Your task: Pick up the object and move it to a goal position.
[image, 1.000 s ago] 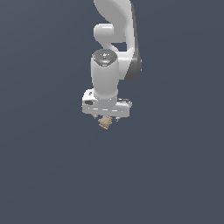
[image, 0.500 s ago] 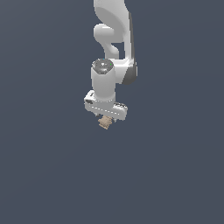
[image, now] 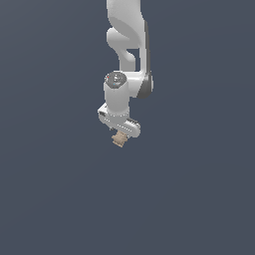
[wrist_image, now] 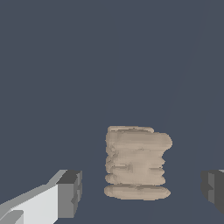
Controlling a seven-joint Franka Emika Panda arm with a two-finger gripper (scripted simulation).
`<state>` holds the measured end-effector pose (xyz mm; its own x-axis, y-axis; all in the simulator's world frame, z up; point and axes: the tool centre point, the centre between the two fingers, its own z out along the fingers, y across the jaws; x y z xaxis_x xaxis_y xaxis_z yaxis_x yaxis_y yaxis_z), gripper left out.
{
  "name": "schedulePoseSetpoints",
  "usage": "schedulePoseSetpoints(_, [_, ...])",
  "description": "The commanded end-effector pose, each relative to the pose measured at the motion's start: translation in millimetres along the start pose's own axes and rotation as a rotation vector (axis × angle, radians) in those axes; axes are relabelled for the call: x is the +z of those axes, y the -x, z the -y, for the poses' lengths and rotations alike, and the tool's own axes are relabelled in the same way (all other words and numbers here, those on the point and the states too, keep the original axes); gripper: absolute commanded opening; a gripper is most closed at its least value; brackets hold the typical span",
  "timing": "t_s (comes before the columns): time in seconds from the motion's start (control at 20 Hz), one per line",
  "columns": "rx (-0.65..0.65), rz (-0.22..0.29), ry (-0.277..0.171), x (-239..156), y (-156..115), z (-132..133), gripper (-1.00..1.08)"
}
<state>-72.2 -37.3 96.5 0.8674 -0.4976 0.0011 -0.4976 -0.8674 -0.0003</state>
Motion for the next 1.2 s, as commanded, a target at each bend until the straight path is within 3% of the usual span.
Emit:
schedulePoseSetpoints(0.0, [0.026, 0.001, 0.0, 4, 3, -3, 1.0])
schedulePoseSetpoints(0.4, [0.035, 0.001, 0.001, 8, 5, -4, 1.0])
schedulePoseSetpoints(1.15, [0.04, 0.001, 0.0, 56, 6, -5, 1.0])
